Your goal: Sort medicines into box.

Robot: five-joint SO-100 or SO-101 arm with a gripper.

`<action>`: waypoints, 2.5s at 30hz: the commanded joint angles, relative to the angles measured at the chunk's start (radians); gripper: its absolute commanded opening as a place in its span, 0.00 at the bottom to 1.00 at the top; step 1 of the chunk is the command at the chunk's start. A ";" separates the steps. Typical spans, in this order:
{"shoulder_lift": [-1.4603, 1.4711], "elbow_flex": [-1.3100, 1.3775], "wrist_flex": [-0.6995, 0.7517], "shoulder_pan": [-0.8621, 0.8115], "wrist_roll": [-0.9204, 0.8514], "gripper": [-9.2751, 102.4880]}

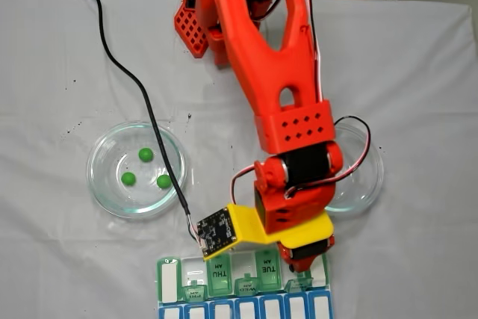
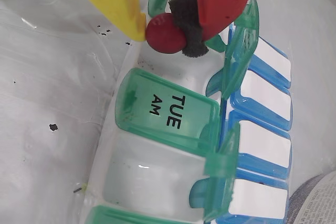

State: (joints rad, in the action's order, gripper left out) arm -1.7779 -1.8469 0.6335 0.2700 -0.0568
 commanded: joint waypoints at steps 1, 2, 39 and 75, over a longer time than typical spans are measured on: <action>-0.061 0.005 -0.061 0.000 -0.026 0.14; -0.058 0.002 -0.063 0.002 -0.032 0.18; -0.368 0.069 0.465 0.282 -0.242 0.08; -0.083 0.029 0.541 0.344 -0.276 0.23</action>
State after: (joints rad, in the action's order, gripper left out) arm -1.8392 -1.8454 1.1919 0.6136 -0.3313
